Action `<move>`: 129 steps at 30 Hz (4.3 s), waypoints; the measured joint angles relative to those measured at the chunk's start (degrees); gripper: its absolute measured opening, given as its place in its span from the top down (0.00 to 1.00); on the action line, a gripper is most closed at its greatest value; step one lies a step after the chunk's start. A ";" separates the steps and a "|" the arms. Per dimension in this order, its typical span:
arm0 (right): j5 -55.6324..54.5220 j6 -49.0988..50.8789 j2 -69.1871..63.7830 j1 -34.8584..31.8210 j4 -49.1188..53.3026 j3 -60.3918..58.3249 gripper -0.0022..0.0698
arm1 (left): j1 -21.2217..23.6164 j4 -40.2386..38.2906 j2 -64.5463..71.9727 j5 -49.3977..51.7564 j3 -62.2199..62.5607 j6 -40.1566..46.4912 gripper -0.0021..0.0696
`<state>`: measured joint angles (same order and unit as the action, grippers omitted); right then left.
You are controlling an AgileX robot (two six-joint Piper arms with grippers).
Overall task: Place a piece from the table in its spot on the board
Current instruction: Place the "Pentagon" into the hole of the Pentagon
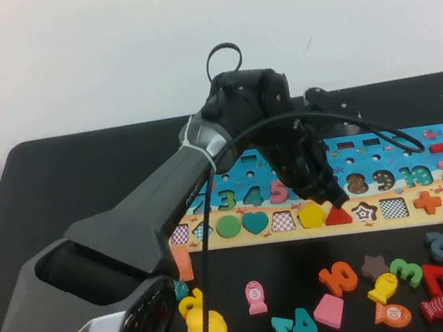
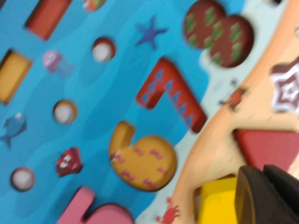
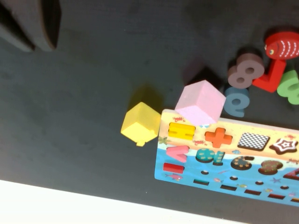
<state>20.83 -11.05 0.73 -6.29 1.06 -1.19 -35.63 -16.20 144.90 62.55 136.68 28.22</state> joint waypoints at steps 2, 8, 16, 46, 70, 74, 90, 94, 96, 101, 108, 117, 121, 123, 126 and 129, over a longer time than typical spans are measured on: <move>0.00 0.00 0.00 0.00 0.00 0.00 0.94 | -0.25 -0.29 0.00 -0.25 0.00 0.00 0.97; 0.00 0.00 0.00 0.00 0.00 0.00 0.94 | -0.82 0.20 0.11 -0.75 0.00 0.00 0.97; 0.00 0.00 0.00 0.00 0.00 0.00 0.94 | -0.82 3.81 1.33 -1.08 0.00 -2.31 0.97; 0.00 -0.09 0.00 0.00 0.00 0.00 0.94 | -0.97 1.37 -0.06 1.58 0.81 -6.21 0.97; 0.00 -0.09 0.00 0.00 0.00 0.00 0.94 | -1.07 1.02 1.90 1.58 1.07 -6.24 0.97; 0.00 -0.09 0.00 0.00 0.00 0.00 0.94 | -1.07 2.33 1.90 1.58 1.10 -6.39 0.97; 0.00 -0.09 0.00 0.00 0.00 0.00 0.94 | -1.07 0.01 1.44 0.42 1.20 -7.21 0.97; 0.00 -0.09 0.00 0.00 0.00 0.00 0.94 | -1.07 -3.14 1.35 -1.06 1.20 -7.19 0.97; 0.00 -0.09 0.00 0.00 0.00 0.00 0.94 | -1.07 -3.22 1.35 -1.15 1.20 -7.19 0.97; 0.00 0.01 0.00 0.00 0.00 0.00 0.94 | -1.07 -0.31 1.35 -1.15 1.20 -7.22 0.97; 0.00 0.01 0.00 0.00 0.00 0.00 0.94 | -1.07 -0.37 1.35 -1.29 1.20 -7.22 0.97; 0.00 0.01 0.00 0.00 0.00 0.00 0.94 | -1.07 1.07 2.67 0.10 1.20 -7.22 0.97; 0.00 0.01 0.00 0.00 0.00 0.00 0.94 | -1.07 2.04 2.67 0.70 1.20 -7.45 0.97; 0.00 0.01 0.00 0.00 0.00 0.00 0.94 | -1.07 2.71 2.67 0.84 1.31 -7.57 0.97; 0.00 0.01 0.00 0.00 0.00 0.00 0.94 | -1.07 3.38 2.67 0.84 1.64 -7.68 0.97; 0.00 0.01 0.00 0.00 0.00 0.00 0.94 | -1.07 4.03 2.67 1.31 2.80 -7.68 0.97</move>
<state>20.83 -11.04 0.73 -6.29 1.06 -1.19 -36.70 -12.17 147.56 63.86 139.48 20.54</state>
